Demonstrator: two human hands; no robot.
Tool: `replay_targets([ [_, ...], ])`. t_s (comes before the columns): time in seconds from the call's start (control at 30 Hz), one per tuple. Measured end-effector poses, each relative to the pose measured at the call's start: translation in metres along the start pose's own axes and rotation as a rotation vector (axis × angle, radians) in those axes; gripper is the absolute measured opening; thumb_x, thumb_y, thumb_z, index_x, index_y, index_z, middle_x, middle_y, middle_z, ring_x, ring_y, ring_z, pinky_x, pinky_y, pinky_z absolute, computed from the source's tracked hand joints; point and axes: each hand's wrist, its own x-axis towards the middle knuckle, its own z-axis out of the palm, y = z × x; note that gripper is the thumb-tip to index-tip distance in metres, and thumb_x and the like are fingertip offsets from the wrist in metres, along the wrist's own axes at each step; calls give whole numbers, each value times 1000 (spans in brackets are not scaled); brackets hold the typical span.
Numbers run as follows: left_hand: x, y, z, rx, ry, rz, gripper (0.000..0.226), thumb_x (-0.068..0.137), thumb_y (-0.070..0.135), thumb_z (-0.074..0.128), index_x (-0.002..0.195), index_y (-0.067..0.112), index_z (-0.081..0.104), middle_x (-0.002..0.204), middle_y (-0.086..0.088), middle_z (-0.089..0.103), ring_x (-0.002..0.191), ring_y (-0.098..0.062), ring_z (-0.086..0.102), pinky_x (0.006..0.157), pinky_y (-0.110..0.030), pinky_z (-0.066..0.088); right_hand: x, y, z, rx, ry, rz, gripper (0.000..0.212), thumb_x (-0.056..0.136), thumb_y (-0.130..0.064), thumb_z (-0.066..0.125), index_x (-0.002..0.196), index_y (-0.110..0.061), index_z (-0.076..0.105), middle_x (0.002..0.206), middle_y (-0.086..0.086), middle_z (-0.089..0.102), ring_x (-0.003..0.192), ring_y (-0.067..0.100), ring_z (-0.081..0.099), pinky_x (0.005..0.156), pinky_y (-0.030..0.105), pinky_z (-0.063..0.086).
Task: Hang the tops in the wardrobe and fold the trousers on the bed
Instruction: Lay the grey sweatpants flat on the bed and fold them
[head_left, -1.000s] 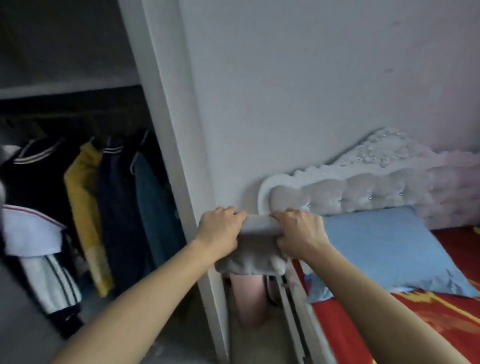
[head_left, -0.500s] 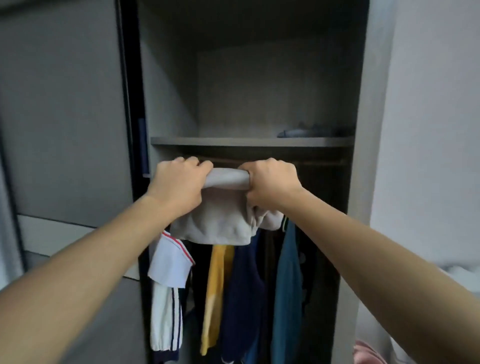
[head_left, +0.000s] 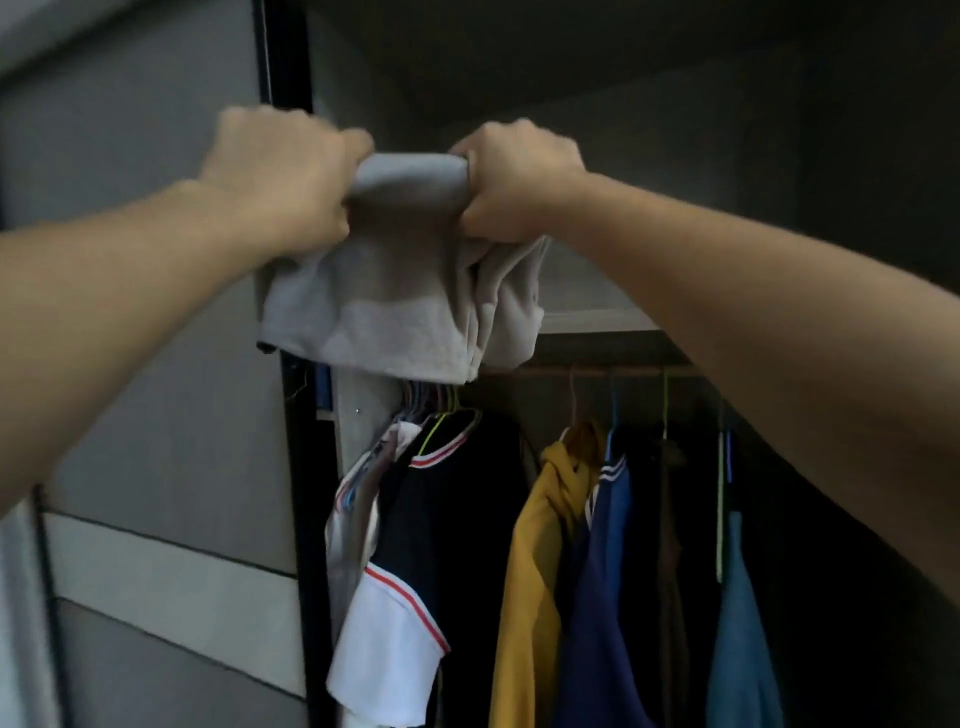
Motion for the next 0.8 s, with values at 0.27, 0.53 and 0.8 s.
replay_targets([
  [0.27,133,75,117,-144,154,-43,37,74,21,70,108,15,57,99,-19,63,87,-44,63,64,-41,37,88,130,52,-257,151,8,40,66,-33,63,107,-33,66,85,0,56,91,33,65,68,35,39],
  [0.53,218,178,263,-287,108,-49,54,71,28,77,116,17,50,108,-12,62,96,-36,63,63,-35,33,141,245,144,-569,67,-9,38,69,-34,69,106,-30,63,100,5,70,92,32,68,65,33,37],
  [0.8,204,214,325,-328,9,227,45,74,35,68,110,22,45,105,-6,66,92,-33,66,60,-32,33,103,268,205,-730,-147,-117,37,79,-30,61,115,-27,58,101,3,68,85,33,67,58,33,36],
])
